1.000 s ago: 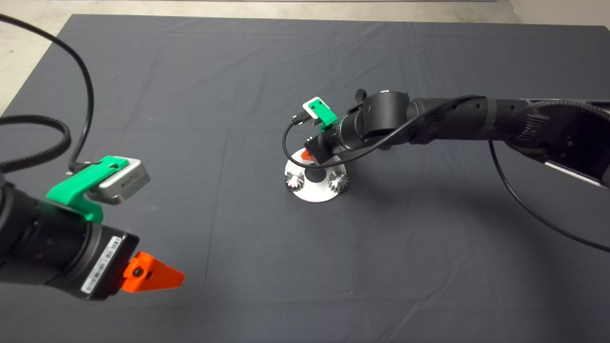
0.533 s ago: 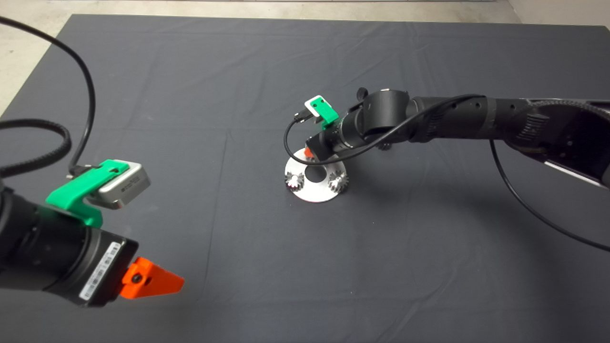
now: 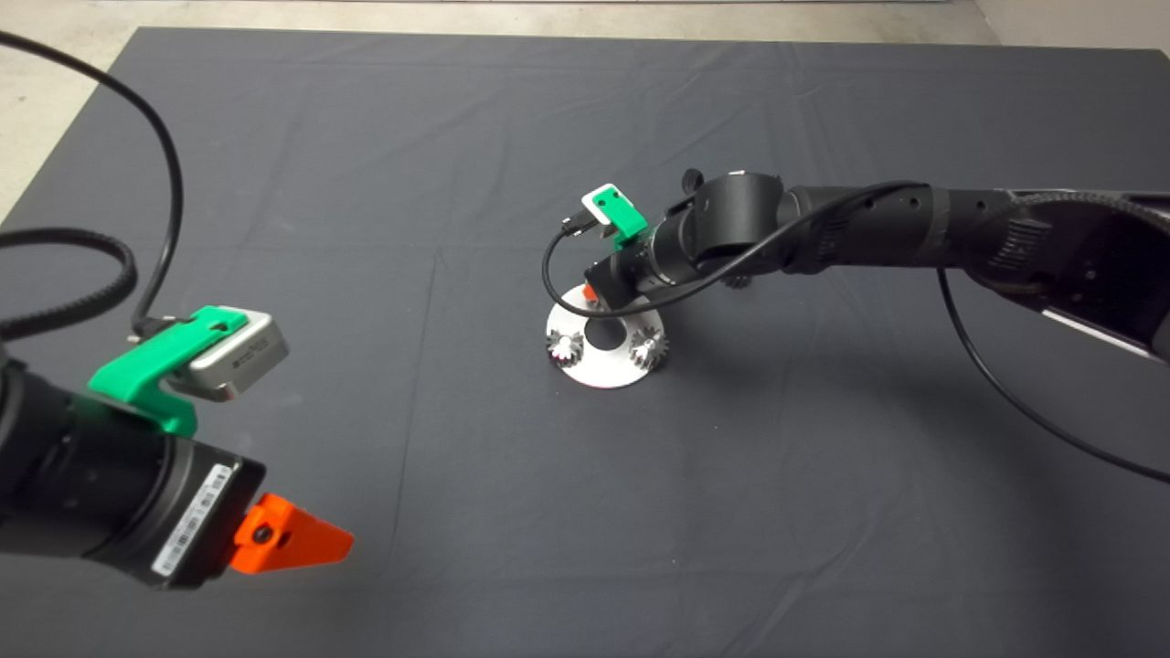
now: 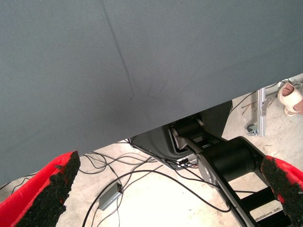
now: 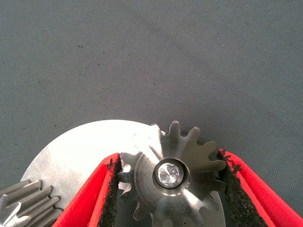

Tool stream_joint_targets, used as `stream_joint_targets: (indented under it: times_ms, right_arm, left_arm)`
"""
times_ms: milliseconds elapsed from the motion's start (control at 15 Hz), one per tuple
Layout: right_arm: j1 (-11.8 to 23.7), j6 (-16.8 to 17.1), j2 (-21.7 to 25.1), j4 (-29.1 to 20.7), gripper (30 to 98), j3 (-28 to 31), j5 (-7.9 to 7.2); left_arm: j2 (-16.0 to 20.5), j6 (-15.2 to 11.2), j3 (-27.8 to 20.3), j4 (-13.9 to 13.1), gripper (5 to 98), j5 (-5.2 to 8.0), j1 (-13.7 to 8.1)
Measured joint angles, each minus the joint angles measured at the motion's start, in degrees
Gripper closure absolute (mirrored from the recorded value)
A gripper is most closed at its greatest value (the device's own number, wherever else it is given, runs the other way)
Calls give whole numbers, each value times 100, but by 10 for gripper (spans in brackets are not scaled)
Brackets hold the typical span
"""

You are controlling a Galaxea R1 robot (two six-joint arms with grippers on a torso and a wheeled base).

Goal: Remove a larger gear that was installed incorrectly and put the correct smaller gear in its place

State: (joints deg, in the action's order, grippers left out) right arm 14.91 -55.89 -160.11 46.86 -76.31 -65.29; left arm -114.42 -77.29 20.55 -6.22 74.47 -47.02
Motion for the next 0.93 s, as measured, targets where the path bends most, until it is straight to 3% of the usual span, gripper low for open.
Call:
stream_joint_targets:
  times_ms: [933]
  right_arm:
    - [5, -9, -4, 0, 792, 0, -4]
  left_arm:
    - [1, 0, 0, 0, 55, 0, -1]
